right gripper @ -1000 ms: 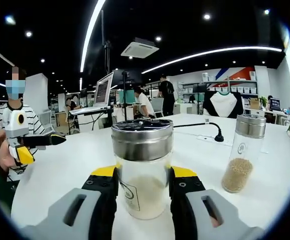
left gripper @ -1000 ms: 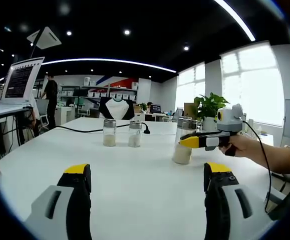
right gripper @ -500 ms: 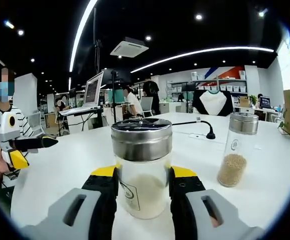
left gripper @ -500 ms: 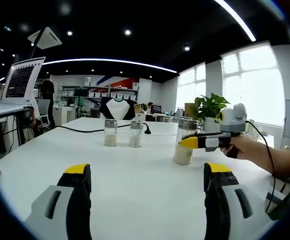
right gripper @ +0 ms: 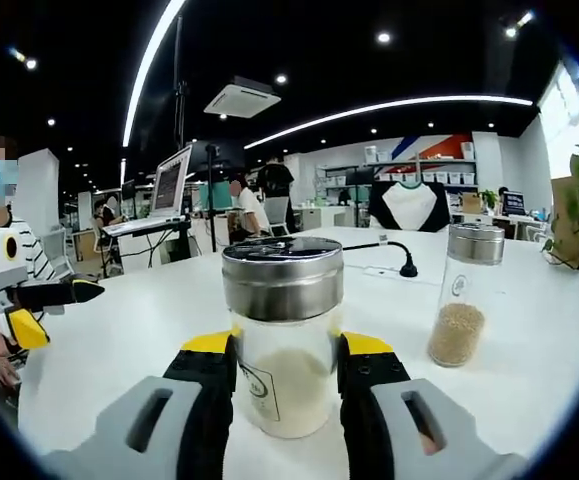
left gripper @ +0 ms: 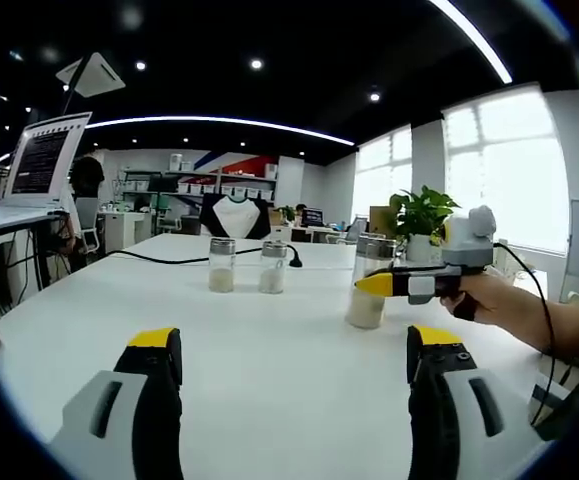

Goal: Rotate the seasoning bottle until the label or dispensing opening points toward the visible target arrow and the bottle remains upright within the marked orientation range

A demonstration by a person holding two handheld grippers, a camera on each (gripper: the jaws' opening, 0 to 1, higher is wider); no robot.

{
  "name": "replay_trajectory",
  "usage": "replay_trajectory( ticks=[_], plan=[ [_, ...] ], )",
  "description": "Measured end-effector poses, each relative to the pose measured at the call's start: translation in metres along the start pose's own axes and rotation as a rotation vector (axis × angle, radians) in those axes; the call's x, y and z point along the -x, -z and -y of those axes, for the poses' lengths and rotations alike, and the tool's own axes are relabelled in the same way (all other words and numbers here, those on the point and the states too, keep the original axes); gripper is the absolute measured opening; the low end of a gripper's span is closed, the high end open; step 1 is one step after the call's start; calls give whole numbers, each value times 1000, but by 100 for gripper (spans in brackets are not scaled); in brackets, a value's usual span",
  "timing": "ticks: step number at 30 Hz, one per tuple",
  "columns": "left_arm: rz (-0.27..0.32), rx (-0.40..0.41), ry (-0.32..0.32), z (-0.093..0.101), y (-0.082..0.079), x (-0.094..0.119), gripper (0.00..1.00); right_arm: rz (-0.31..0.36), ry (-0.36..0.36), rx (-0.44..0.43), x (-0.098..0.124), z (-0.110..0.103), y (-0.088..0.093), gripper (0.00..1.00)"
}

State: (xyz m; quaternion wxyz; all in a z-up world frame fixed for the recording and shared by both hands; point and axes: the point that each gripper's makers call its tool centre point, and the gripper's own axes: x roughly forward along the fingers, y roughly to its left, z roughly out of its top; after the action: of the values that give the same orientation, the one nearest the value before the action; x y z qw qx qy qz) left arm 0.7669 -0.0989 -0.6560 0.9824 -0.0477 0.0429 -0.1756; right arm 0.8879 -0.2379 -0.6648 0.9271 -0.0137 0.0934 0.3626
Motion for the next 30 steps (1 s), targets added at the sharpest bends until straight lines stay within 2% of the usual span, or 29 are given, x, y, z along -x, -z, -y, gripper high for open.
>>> replay_trajectory(
  ticks=[21,30],
  plan=[
    [5,10,-6,-6,0,2,98,6,78,-14,-2,2,-1,39],
    [4,11,-4,-5,1,2,98,8,69,-30,-3,3,-1,40]
  ],
)
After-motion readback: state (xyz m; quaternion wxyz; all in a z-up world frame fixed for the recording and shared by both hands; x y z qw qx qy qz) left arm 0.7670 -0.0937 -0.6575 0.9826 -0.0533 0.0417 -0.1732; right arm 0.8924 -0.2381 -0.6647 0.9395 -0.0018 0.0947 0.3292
